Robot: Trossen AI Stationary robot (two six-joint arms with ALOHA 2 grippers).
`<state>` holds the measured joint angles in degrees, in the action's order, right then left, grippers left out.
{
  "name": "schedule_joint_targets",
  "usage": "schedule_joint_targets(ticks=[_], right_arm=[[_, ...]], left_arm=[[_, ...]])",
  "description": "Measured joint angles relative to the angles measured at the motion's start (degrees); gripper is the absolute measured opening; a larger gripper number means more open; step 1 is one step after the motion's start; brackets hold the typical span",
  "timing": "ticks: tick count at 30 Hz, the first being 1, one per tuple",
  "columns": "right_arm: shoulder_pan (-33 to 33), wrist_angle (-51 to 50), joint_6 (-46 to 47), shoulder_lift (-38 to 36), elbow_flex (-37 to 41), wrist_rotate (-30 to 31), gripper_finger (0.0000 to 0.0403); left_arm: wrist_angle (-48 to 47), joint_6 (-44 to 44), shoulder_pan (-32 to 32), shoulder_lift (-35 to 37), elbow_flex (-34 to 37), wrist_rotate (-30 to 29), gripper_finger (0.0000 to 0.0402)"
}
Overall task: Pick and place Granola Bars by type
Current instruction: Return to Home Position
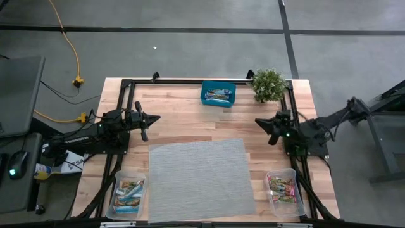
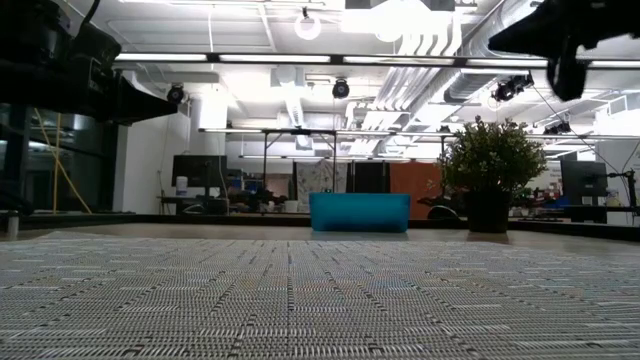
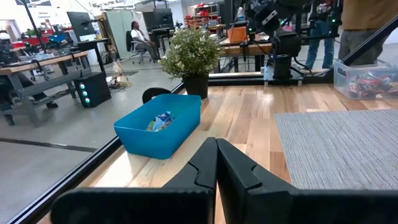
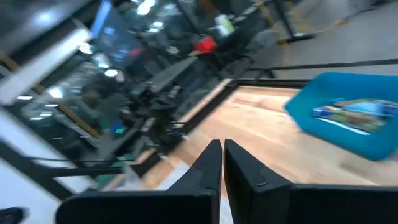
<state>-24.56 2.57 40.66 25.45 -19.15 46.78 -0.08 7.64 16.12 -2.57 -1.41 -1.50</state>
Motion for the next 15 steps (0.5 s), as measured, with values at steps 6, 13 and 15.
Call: schedule_joint_targets(ticks=[6,13,15], right_arm=[[7.98,8.02,-5.81,-5.44,6.19,-14.55,0.0],[9.58,6.24,-14.41,-10.31,7.05,-18.26,0.0],[9.57,6.24,-16.99,-12.21,7.05,-16.94,0.0]], left_arm=[[0.0,0.0,0.0,0.02,0.0,0.0,0.0001],[0.0,-0.01,0.0,0.01,-0.02,0.0,0.0001],[-0.01,-0.01,0.0,0.0,0.0,0.0,0.0001]])
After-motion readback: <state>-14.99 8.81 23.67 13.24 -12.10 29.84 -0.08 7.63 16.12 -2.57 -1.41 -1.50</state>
